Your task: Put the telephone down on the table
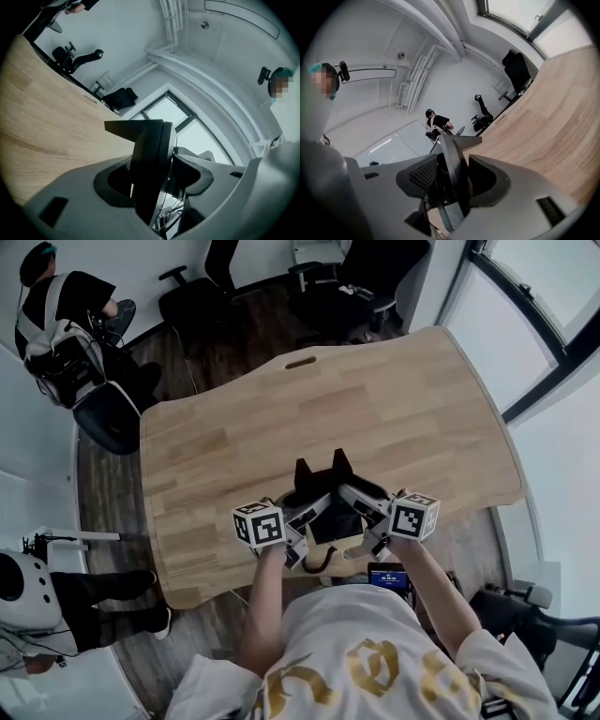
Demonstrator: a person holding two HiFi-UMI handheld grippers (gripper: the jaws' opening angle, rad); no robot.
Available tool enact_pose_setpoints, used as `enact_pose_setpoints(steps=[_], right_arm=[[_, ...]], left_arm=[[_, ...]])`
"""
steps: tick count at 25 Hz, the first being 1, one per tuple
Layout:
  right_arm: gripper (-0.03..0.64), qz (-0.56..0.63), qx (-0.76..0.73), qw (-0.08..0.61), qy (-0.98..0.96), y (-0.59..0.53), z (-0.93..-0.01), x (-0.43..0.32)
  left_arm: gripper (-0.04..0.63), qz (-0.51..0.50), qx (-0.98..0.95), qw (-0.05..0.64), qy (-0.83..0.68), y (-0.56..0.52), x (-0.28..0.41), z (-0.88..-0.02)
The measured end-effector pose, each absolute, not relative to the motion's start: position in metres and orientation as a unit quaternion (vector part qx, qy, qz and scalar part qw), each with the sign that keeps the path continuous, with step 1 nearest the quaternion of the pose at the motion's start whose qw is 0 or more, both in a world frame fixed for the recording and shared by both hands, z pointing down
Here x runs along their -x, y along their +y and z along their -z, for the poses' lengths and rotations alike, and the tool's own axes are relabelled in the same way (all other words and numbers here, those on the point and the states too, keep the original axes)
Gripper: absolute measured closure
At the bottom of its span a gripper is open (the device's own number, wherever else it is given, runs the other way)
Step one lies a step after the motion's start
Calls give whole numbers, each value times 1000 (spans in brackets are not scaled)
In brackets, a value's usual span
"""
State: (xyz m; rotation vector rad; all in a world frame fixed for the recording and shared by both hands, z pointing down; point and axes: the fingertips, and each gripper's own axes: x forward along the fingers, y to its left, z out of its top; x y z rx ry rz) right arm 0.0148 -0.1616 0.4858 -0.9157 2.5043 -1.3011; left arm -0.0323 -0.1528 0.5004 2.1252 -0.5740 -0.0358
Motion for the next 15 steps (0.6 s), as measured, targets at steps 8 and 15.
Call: enact_pose_setpoints(steps=[8, 15], right_arm=[[428, 448, 307, 71, 837, -167, -507, -15], [428, 465, 310, 59, 827, -179, -533, -16]], left_arm=[[356, 23, -851, 470, -232, -157, 32, -522], [356, 19, -839, 490, -235, -168, 31, -547]])
